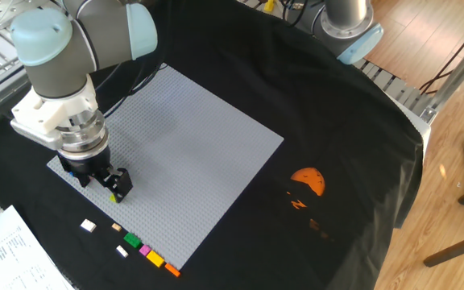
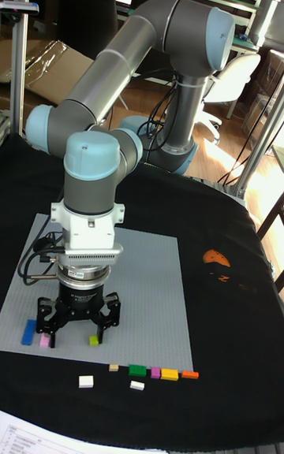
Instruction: Build with small Lego blocks
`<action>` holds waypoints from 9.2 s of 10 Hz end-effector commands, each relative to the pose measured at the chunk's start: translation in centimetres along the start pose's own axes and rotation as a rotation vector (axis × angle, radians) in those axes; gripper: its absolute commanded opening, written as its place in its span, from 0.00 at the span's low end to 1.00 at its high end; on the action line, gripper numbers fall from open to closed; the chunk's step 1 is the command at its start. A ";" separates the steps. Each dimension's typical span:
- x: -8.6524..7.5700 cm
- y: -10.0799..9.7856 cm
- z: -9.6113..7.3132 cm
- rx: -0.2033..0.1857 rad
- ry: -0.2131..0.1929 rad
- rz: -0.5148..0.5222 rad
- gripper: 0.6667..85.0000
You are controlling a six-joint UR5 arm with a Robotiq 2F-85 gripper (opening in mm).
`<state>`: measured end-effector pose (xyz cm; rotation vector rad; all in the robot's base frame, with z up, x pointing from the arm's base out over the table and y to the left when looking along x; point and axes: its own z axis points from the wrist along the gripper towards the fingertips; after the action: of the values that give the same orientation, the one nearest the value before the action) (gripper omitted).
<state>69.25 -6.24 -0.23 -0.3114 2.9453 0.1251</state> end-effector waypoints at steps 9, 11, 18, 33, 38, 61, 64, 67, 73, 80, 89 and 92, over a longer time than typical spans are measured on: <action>0.0 0.7 -0.8 0.027 0.049 0.123 0.02; 0.0 0.6 -1.0 0.020 0.048 0.120 0.02; -0.1 -0.2 -0.2 0.046 0.038 0.130 0.02; -0.6 0.8 -0.4 0.055 0.041 0.285 0.01; 0.3 0.2 -0.6 0.065 0.058 0.257 0.01; 0.1 0.4 -0.5 0.064 0.052 0.218 0.01; -0.1 0.3 -0.4 0.065 0.046 0.215 0.01; -0.1 0.1 -0.3 0.068 0.042 0.212 0.01; 0.0 0.1 -0.4 0.071 0.046 0.215 0.02; -0.1 0.5 -0.5 0.053 0.041 0.221 0.01; -0.8 0.6 0.2 0.039 0.011 0.163 0.68; 0.0 0.4 -0.4 0.046 0.037 0.190 0.15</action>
<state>69.40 -5.78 -0.22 -0.0540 2.9957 0.0666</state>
